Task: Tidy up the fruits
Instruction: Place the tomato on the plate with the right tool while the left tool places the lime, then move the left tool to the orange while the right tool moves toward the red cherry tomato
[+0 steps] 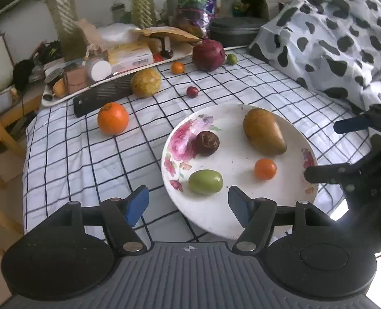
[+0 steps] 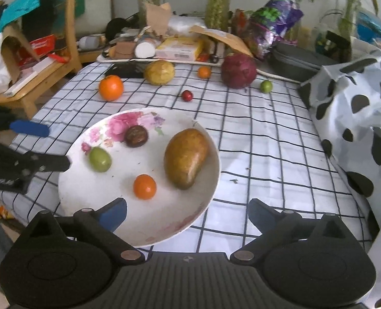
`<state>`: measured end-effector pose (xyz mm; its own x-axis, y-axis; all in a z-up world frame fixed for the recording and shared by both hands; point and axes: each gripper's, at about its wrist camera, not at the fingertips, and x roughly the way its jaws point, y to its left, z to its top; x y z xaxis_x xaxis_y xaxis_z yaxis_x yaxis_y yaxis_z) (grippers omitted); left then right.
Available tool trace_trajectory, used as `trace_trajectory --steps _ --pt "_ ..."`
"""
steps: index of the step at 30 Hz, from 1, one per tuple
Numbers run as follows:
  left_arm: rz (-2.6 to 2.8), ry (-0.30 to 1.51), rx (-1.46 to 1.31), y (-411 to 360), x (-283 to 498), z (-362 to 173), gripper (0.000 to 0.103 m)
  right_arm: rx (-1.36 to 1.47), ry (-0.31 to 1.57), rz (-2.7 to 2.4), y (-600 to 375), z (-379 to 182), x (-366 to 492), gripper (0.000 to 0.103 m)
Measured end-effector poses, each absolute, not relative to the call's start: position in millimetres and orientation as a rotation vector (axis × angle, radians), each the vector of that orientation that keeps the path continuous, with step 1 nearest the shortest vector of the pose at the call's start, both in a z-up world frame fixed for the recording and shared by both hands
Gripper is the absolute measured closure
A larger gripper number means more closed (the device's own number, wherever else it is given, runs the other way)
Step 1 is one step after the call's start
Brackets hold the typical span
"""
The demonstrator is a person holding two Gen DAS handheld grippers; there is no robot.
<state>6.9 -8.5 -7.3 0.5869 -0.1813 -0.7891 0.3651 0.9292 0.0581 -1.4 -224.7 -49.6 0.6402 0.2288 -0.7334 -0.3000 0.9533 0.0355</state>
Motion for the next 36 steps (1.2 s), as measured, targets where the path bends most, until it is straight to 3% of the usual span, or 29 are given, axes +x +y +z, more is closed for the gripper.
trace_trajectory --steps 14,18,36 --pt "-0.279 0.874 0.136 4 10 -5 0.037 -0.038 0.825 0.242 -224 -53 6 0.0" --pt "-0.279 0.868 0.143 5 10 -2 0.037 -0.055 0.816 0.261 -218 -44 6 0.006" --pt "-0.251 0.789 0.162 12 25 6 0.037 -0.023 0.703 0.119 -233 -36 25 0.0"
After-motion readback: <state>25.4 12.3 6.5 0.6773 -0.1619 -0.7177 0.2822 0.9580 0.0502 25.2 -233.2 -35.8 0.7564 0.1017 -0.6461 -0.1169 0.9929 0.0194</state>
